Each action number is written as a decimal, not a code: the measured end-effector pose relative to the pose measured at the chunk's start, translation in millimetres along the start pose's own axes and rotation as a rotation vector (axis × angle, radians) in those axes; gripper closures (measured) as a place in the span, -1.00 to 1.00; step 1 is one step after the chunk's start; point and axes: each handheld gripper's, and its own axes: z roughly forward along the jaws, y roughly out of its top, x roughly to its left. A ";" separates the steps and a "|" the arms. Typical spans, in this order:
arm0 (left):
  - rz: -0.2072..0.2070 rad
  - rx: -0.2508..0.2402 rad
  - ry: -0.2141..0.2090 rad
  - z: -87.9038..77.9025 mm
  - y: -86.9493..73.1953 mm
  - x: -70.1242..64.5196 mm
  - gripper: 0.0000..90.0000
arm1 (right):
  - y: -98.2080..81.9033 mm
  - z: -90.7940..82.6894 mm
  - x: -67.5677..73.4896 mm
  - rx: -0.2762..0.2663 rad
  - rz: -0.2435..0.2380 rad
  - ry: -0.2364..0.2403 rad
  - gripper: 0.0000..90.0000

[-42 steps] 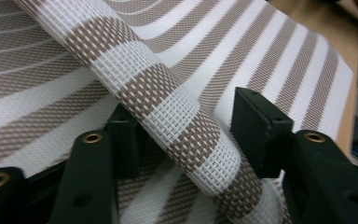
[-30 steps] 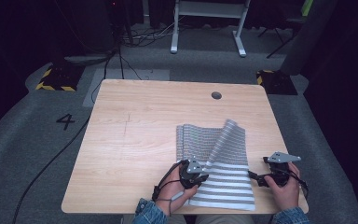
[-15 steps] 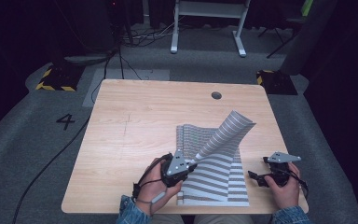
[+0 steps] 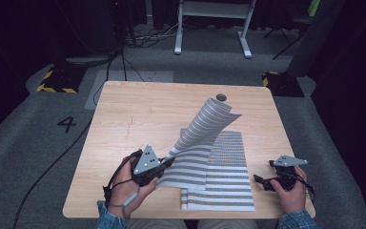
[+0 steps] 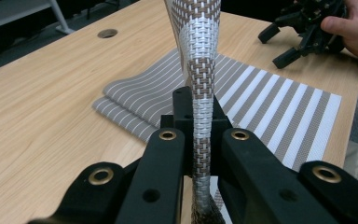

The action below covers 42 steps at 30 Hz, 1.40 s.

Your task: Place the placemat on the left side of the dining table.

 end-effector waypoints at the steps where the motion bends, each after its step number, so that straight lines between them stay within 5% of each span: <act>1: -0.009 0.003 0.003 -3.4 -1.4 1.7 0.97 | 0.0 0.0 0.0 0.000 0.001 0.000 -0.90; 13: -0.086 0.070 0.088 -39.2 -24.8 23.4 0.97 | 0.2 -0.2 0.0 0.000 0.001 0.001 -0.90; 19: -0.113 0.114 0.115 -44.2 -37.4 39.3 0.96 | 0.2 0.0 -0.1 -0.001 0.001 0.002 -0.90; 28: -0.131 0.185 0.161 -24.9 -53.2 60.3 0.96 | 0.1 0.1 -0.2 -0.001 -0.002 0.001 -0.91; 42: -0.091 0.313 0.268 6.2 -63.4 85.9 0.96 | 0.2 0.2 0.0 -0.001 0.000 0.000 -0.90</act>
